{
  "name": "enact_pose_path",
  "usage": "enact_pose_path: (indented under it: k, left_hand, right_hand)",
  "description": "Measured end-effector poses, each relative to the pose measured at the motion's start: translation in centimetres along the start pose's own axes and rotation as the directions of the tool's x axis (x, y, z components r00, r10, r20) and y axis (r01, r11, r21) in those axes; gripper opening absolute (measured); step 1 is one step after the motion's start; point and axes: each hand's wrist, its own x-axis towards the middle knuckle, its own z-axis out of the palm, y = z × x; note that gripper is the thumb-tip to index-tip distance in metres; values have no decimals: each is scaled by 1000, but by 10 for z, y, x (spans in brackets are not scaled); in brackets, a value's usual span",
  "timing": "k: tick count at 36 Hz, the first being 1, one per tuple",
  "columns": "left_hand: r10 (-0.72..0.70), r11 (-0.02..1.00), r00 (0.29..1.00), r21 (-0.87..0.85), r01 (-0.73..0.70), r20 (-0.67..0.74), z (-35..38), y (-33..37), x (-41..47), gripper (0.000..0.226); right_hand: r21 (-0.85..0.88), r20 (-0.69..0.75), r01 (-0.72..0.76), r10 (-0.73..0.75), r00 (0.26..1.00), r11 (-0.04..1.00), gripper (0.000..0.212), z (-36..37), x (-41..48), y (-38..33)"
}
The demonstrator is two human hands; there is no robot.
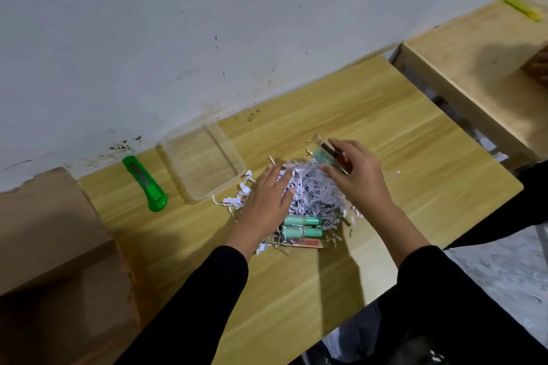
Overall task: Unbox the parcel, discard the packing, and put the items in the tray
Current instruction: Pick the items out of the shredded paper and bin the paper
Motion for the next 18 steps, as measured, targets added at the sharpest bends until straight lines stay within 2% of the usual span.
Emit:
enact_pose_path:
  k: [4, 8, 11, 14, 18]
  left_hand:
    - [0, 1000, 999, 19, 1, -39, 4, 2, 2, 49]
    - [4, 999, 999, 52, -1, -52, 6, 1, 3, 50]
    - [26, 1000, 995, 3, -26, -91, 7, 0, -1, 57]
    - [16, 999, 994, -31, -20, -111, 13, -3, -2, 56]
    - [15, 998, 994, -57, -22, -109, 15, -5, -5, 54]
  right_hand:
    - [103, -47, 28, -23, 999, 994, 50, 6, 35, -29]
    - [187, 58, -18, 7, 998, 982, 53, 39, 71, -51]
    - [162, 184, -59, 29, 983, 985, 49, 73, 87, -63]
    - [105, 285, -91, 57, 957, 990, 35, 103, 91, -66]
    - [29, 311, -127, 112, 944, 991, 24, 127, 89, -64]
